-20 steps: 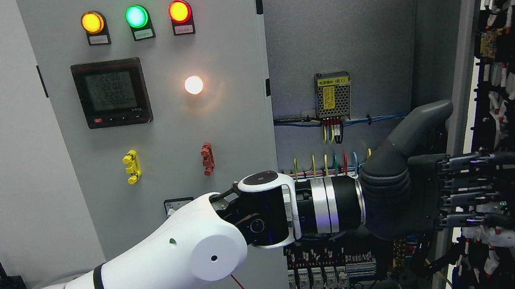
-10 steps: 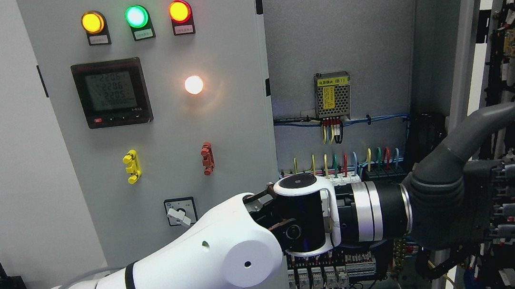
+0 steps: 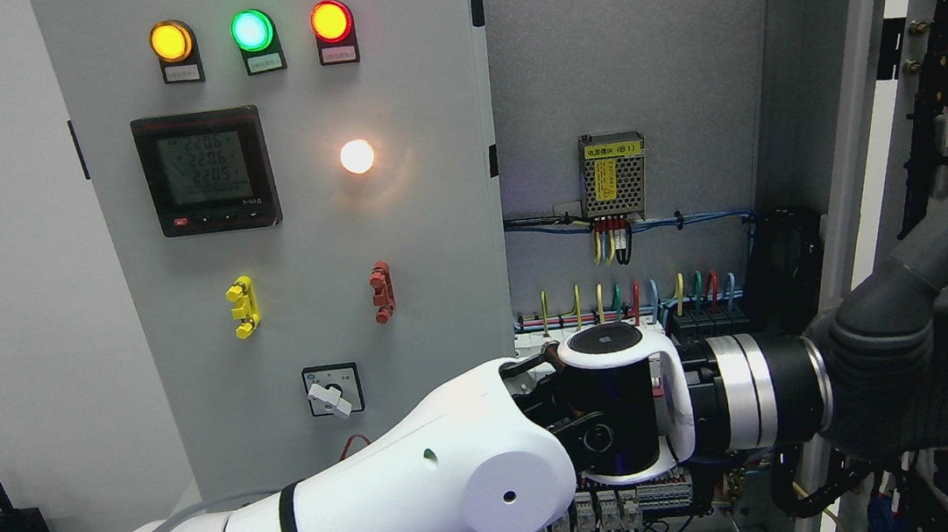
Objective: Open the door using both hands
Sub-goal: 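Push the door outward with the left hand, swinging it open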
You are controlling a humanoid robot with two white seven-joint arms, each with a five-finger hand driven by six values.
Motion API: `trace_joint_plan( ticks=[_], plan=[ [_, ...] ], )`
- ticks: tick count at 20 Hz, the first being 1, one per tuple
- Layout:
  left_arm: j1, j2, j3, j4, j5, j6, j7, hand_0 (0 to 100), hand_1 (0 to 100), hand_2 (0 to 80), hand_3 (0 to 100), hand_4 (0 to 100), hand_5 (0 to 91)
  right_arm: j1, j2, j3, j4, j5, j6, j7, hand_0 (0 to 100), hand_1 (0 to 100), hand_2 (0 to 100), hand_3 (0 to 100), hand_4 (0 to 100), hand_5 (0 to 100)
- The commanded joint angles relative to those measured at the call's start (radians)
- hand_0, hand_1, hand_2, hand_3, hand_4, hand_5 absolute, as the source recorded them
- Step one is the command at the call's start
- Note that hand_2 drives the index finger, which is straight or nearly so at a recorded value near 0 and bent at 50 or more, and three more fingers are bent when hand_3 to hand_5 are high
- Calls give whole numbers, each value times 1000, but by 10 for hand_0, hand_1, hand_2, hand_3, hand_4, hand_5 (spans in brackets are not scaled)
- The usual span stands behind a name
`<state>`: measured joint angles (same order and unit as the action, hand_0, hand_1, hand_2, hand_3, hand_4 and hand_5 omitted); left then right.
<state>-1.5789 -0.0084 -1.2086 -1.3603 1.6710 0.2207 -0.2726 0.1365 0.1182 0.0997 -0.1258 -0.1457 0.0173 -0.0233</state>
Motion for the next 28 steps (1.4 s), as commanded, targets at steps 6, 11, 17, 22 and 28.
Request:
trace_joint_plan(
  ticks=[6,11,17,22,28],
  plan=[
    [-6,-65,-2,4,1,-46,65,0,0,0,0,42,0,0,0,0,0,0,1,0,0,0,0,0,0,0],
    [-6,-67,-11,4,0,-50,65,0,0,0,0,42,0,0,0,0,0,0,0,0,0,0,0,0,0,0],
    [-6,-70,-16,4,-1,-61,65,0,0,0,0,42,0,0,0,0,0,0,0,0,0,0,0,0,0,0],
    [-6,-65,-13,1,-1,-57,64,0,0,0,0,42,0,0,0,0,0,0,0,0,0,0,0,0,0,0],
    [5,-42,1,1,-43,-46,53,0,0,0,0,42,0,0,0,0,0,0,1,0,0,0,0,0,0,0]
  ],
)
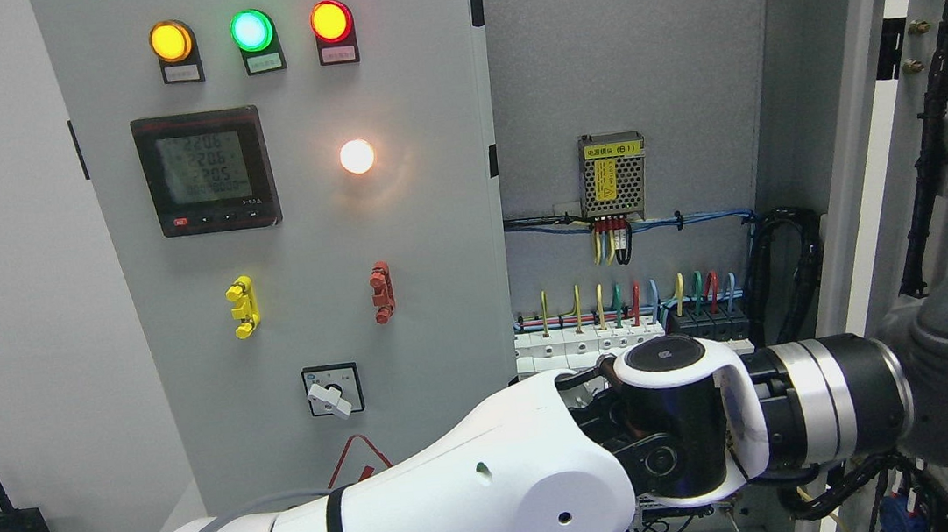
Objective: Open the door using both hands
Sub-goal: 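Push the door outward with the left hand, swinging it open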
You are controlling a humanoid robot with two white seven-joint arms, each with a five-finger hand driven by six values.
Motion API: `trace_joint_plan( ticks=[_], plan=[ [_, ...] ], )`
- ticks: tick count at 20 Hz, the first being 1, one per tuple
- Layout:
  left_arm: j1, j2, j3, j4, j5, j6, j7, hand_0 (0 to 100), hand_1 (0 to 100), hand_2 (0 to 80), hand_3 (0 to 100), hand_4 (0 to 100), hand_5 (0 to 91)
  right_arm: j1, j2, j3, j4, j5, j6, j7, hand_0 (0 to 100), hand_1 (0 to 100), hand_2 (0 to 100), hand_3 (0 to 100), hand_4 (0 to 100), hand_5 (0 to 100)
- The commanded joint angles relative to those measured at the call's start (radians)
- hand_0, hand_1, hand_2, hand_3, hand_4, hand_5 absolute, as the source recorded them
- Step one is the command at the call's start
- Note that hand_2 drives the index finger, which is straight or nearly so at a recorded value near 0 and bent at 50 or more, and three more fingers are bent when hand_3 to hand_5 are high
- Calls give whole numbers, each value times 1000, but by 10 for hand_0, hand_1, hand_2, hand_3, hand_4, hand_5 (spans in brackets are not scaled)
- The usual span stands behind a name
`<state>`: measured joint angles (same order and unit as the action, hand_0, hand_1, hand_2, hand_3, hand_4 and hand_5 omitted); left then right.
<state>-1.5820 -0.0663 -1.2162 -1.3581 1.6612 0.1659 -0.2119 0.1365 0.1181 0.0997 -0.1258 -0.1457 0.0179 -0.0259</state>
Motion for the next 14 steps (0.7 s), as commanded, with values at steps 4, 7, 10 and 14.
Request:
trace_joint_plan(
  ticks=[4,7,10,14],
  plan=[
    [20,65,12,-10,-40,9,-21,0,0,0,0,42,0,0,1,0,0,0,-1,3,0,0,0,0,0,0],
    [45,121,21,-12,-40,9,-24,0,0,0,0,42,0,0,0,0,0,0,-1,3,0,0,0,0,0,0],
    [72,189,32,-13,-38,11,-24,0,0,0,0,42,0,0,0,0,0,0,-1,3,0,0,0,0,0,0],
    [160,278,27,-41,-73,11,-24,0,0,0,0,42,0,0,0,0,0,0,-1,3,0,0,0,0,0,0]
  ],
)
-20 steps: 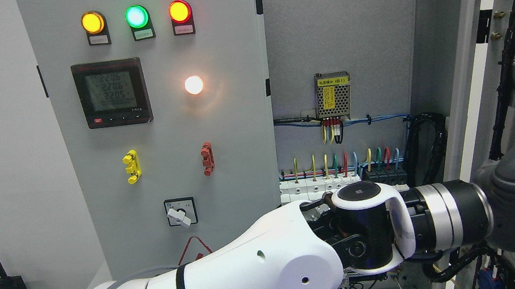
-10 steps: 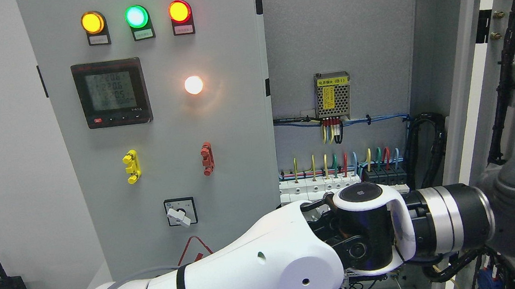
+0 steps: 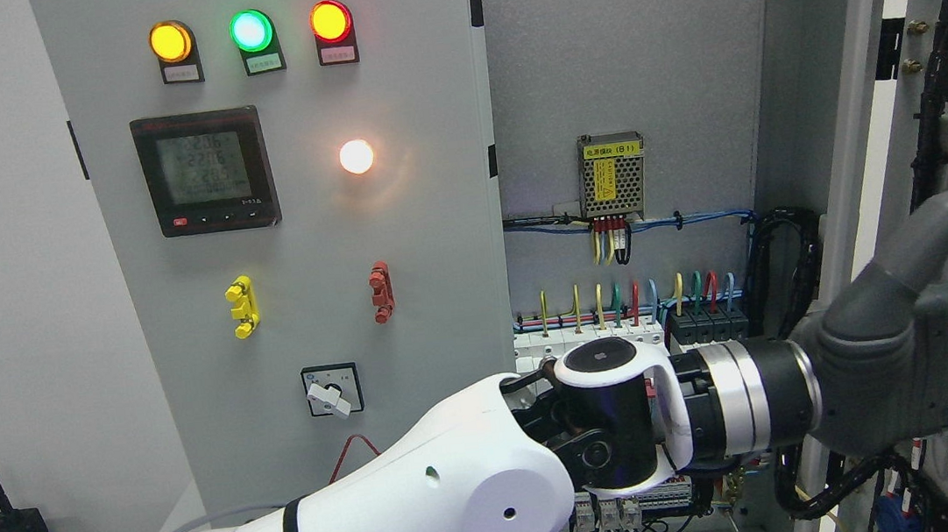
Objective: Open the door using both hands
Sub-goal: 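Push the door outward with the left hand, swinging it open, then release the door and withdraw the left hand downward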
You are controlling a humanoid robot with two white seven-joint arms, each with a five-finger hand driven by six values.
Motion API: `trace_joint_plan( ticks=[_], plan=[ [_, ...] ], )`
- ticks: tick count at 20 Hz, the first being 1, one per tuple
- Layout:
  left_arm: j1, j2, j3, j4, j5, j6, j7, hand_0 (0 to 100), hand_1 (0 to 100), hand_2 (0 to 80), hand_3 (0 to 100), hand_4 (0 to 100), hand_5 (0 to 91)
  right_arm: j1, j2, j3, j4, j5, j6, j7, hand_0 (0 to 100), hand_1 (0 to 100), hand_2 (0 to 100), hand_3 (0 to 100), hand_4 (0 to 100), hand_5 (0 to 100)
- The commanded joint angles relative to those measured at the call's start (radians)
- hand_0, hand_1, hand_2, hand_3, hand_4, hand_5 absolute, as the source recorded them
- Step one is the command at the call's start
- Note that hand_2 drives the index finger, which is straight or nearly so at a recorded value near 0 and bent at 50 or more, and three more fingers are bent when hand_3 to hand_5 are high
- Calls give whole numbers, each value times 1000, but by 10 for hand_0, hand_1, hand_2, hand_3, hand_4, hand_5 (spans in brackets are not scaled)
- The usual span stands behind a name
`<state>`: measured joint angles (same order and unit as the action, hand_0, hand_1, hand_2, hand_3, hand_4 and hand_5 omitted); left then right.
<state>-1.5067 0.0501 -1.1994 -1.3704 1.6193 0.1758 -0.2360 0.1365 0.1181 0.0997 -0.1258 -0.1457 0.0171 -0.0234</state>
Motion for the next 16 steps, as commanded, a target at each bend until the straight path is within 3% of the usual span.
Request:
trace_joint_plan(
  ticks=[1,3,7,11,16],
  plan=[
    [118,183,12,-41,-64,1,0,0,0,0,0,42,0,0,0,0,0,0,0,0,0,0,0,0,0,0],
    [187,229,18,-79,-111,1,-2,0,0,0,0,42,0,0,0,0,0,0,0,0,0,0,0,0,0,0],
    [293,335,17,-163,-124,2,-2,0,0,0,0,42,0,0,0,0,0,0,0,0,0,0,0,0,0,0],
    [410,418,35,-223,-199,2,-5,0,0,0,0,42,0,0,0,0,0,2,0,0,0,0,0,0,0,0],
    [528,490,49,-253,-266,2,-68,0,0,0,0,42,0,0,0,0,0,0,0,0,0,0,0,0,0,0]
  ],
)
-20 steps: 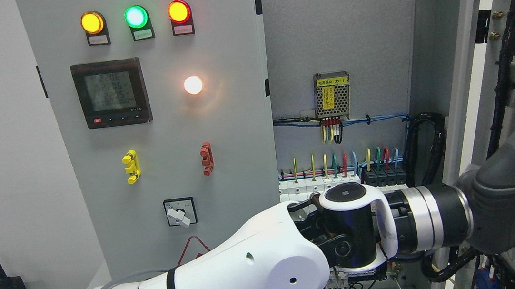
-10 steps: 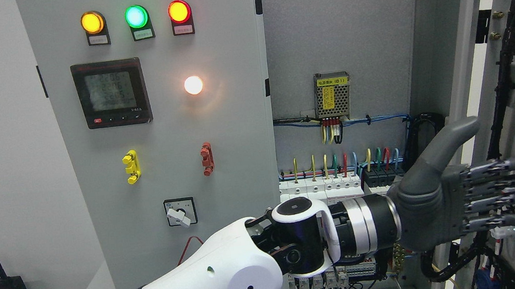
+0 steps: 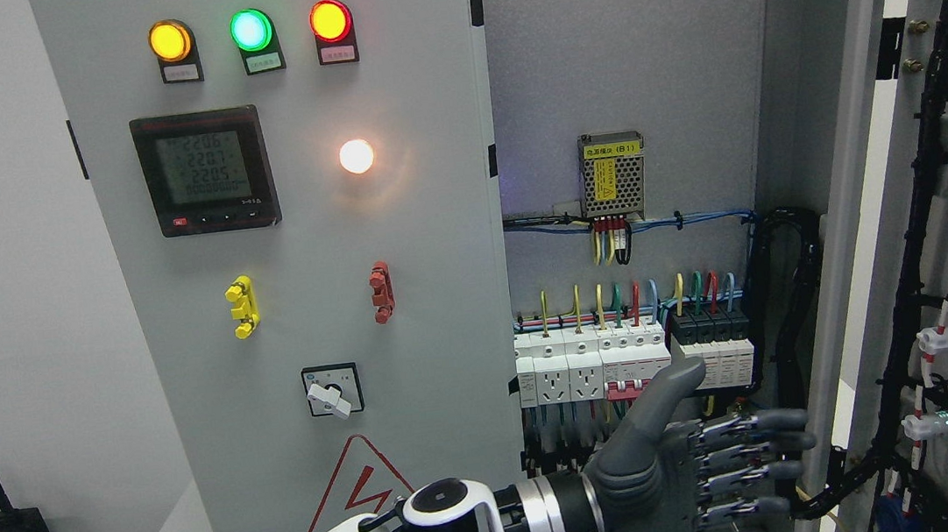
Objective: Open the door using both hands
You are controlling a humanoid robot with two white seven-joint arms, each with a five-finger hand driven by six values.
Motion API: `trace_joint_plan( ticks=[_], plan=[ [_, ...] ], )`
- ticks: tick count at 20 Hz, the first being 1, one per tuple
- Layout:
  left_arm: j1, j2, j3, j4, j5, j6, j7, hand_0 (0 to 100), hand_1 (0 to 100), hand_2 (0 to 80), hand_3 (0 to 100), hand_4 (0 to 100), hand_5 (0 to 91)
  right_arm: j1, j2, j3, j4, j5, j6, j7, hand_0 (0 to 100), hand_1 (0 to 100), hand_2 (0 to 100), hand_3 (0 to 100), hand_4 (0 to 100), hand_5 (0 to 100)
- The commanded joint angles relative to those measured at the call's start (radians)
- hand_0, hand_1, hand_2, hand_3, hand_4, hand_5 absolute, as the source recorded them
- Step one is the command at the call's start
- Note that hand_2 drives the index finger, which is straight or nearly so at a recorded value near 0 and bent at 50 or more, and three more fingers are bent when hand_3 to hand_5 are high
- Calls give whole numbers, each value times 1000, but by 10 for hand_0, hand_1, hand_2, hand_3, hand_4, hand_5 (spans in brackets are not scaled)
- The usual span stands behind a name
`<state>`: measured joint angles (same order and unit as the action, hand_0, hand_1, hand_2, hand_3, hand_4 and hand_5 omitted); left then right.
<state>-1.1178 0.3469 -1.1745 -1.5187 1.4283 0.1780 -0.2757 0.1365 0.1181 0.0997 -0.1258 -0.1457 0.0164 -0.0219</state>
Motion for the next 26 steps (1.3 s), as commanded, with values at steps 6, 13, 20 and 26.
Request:
trace_joint_plan(
  ticks=[6,13,20,26],
  plan=[
    [354,251,64,-130,-242,-12,-45,0,0,0,0,42,0,0,0,0,0,0,0,-1,0,0,0,0,0,0],
    [495,331,70,-172,-290,-14,-56,0,0,0,0,42,0,0,0,0,0,0,0,-1,0,0,0,0,0,0],
    [653,428,145,-172,-301,-15,-140,0,0,0,0,42,0,0,0,0,0,0,0,-1,0,0,0,0,0,0],
    [898,446,303,-141,-457,-15,-145,0,0,0,0,42,0,0,0,0,0,0,0,-1,0,0,0,0,0,0]
  ],
)
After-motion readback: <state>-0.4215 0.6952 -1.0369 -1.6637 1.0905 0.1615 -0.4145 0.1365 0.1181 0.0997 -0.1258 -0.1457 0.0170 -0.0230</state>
